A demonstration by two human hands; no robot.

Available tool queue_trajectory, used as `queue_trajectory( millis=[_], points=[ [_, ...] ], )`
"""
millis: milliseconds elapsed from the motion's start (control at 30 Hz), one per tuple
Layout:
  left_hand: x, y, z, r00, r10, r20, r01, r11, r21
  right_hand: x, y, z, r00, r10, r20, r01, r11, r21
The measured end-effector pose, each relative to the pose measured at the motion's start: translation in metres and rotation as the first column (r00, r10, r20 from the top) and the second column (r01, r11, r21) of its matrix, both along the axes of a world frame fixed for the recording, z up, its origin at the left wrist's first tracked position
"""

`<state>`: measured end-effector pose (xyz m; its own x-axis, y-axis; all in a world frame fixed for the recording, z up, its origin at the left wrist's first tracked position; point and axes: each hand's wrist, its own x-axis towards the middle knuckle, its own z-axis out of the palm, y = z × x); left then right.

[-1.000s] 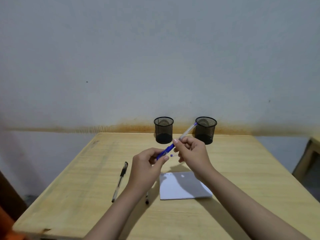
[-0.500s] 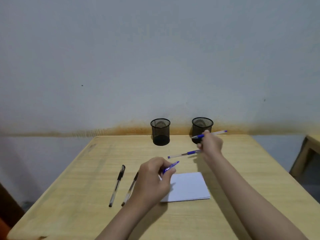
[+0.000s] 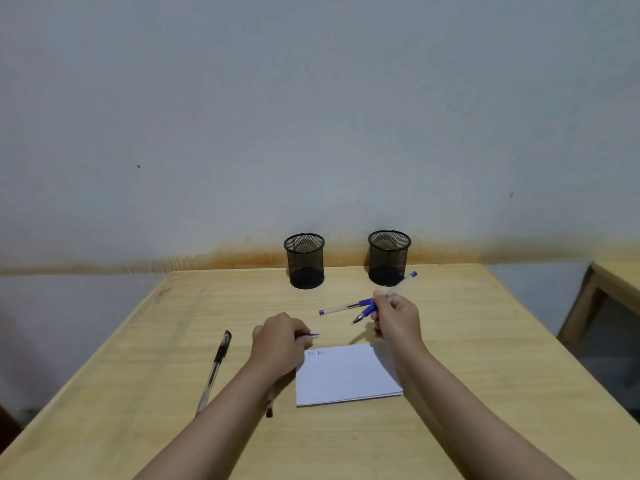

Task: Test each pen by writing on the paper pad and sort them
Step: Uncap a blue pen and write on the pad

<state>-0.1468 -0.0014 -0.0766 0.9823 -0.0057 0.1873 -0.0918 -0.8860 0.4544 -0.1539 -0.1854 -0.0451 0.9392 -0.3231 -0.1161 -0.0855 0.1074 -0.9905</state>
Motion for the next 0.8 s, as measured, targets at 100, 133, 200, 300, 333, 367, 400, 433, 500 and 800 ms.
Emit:
queue_trajectory(
  millis=[100,133,200,300,333,367,400,433,500,800],
  points=[
    [0.008,-0.001,-0.010,1.000,-0.004,0.009,0.003,0.998,0.070,-0.004,0.002,-0.004,1.000,0.023,0.000,-0.023,1.000,0.007],
    [0.008,-0.001,-0.011,1.000,-0.001,0.016,0.000,0.998,0.056,-0.004,0.001,-0.007,1.000,0.028,0.004,-0.028,1.000,0.002],
    [0.005,0.000,-0.010,0.999,0.004,0.052,-0.005,1.000,0.020,-0.003,0.001,-0.012,0.999,0.031,0.015,-0.031,0.999,0.008],
    [-0.014,-0.003,-0.005,0.988,-0.020,0.156,0.024,0.999,-0.025,0.001,0.000,-0.017,0.999,0.040,0.037,-0.039,0.999,-0.022],
    [-0.025,-0.005,-0.004,0.981,-0.043,0.188,0.053,0.998,-0.046,0.003,0.001,-0.019,0.998,0.052,0.045,-0.050,0.998,-0.031],
    [-0.037,-0.008,-0.005,0.974,-0.077,0.212,0.091,0.994,-0.058,0.003,0.003,-0.019,0.996,0.071,0.053,-0.070,0.997,-0.021],
    [-0.049,-0.011,-0.006,0.967,-0.122,0.222,0.138,0.989,-0.059,0.004,0.006,-0.021,0.993,0.101,0.059,-0.102,0.995,0.016],
    [-0.061,-0.014,-0.009,0.961,-0.181,0.209,0.195,0.980,-0.049,0.004,0.010,-0.022,0.988,0.139,0.066,-0.143,0.988,0.062],
    [-0.077,-0.019,-0.016,0.948,-0.294,0.120,0.296,0.955,0.002,0.003,0.017,-0.025,0.973,0.218,0.079,-0.225,0.971,0.085],
    [-0.088,-0.020,-0.036,0.938,-0.347,0.015,0.345,0.934,0.094,0.004,0.021,-0.040,0.948,0.318,-0.001,-0.317,0.944,-0.087]
  ],
)
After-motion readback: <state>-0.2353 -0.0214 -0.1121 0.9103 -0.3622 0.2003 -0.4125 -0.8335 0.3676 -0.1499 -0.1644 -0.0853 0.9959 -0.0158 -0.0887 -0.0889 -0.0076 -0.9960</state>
